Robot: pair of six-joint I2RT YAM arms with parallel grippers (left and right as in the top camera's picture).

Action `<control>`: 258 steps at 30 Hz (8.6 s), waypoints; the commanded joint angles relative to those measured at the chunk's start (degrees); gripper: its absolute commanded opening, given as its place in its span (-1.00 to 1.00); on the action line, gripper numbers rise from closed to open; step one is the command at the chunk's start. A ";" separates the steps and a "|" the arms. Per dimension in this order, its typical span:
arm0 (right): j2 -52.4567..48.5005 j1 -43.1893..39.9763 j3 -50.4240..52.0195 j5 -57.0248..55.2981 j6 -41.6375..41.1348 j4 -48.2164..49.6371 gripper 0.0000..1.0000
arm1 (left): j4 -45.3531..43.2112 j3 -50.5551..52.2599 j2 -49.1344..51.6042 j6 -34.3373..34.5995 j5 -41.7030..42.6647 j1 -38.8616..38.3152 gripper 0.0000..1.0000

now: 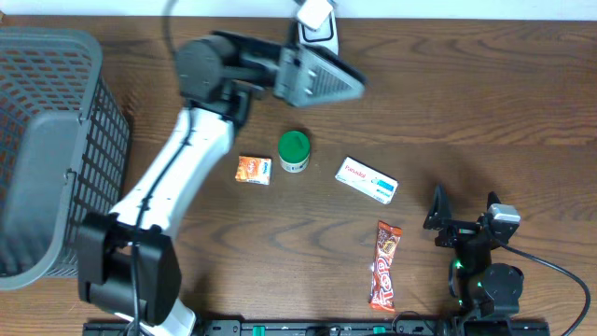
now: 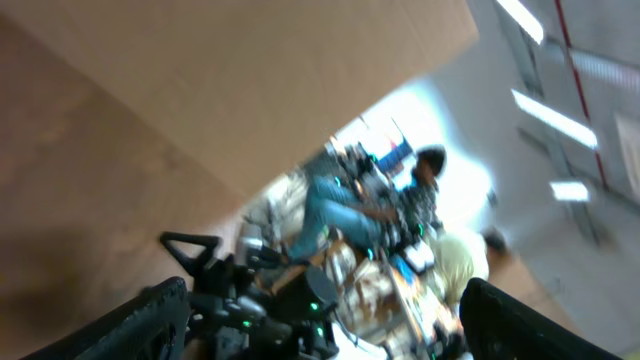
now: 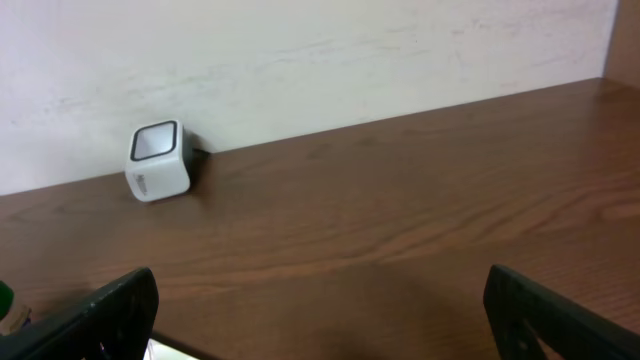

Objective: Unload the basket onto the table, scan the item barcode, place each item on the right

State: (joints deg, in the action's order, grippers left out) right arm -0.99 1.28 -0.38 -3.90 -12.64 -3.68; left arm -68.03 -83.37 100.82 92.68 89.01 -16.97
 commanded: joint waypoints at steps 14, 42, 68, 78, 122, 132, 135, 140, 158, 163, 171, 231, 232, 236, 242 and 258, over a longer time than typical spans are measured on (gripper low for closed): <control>0.24 0.70 0.07 -0.52 -0.57 -0.20 0.98 | 39.67 -0.20 2.10 11.98 -39.63 12.13 0.74; 0.24 0.59 0.07 2.69 5.62 1.01 0.98 | 98.16 -0.20 0.13 -74.60 -116.69 -3.30 0.75; -0.92 0.70 -5.81 20.94 -17.81 -14.43 0.99 | 97.09 -0.17 -30.49 -85.90 -95.62 12.48 0.74; -2.10 0.70 -13.53 27.34 -24.74 -23.82 0.99 | 97.33 3.06 -40.81 -81.79 -95.62 18.84 0.74; -63.14 8.17 -49.92 23.34 -15.98 -52.24 0.98 | 117.50 39.34 -89.33 -70.93 -97.18 23.12 0.74; -77.42 8.81 -48.68 26.12 -16.00 -51.19 0.47 | 120.10 39.34 -89.33 -70.95 -97.18 23.12 0.74; -80.54 8.90 -47.45 26.86 -15.98 -51.08 0.45 | 120.58 39.34 -89.33 -70.95 -97.15 23.12 0.75; -81.31 8.90 -44.41 26.03 -15.98 -49.37 0.50 | 121.85 39.34 -89.33 -70.95 -97.18 23.12 0.74; -81.31 8.90 -28.57 19.34 -25.68 -31.78 0.11 | 123.27 39.34 -89.33 -70.95 -97.18 23.12 0.75; -81.29 8.90 -28.22 18.99 -25.77 -30.60 -0.85 | 123.29 39.34 -89.33 -70.93 -97.18 23.12 0.74; -77.85 8.90 -30.95 20.48 -26.80 -33.97 -0.97 | 123.29 39.34 -89.33 -70.95 -97.15 23.12 0.74; -103.54 35.60 -47.82 -54.23 30.47 34.47 -0.97 | 123.29 39.34 -89.33 -70.95 -97.18 23.12 0.74; -104.39 37.33 -47.82 -55.23 30.47 35.30 -0.97 | 123.29 39.34 -89.33 -70.95 -97.18 23.12 0.74; -106.07 43.60 -47.82 -56.87 29.31 36.98 -0.97 | 123.29 39.34 -89.33 -70.95 -97.18 23.12 0.74; -106.07 49.40 -47.82 -63.67 24.68 37.57 -0.97 | 123.29 39.34 -89.33 -70.95 -97.15 23.12 0.75; -106.07 58.88 -47.82 -66.66 5.95 36.44 -0.82 | 123.29 39.34 -89.33 -70.95 -97.18 23.12 0.74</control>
State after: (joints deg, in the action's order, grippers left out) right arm -106.87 59.29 -47.92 -68.86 2.63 32.84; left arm 55.31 -44.14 11.51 21.23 -7.68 5.91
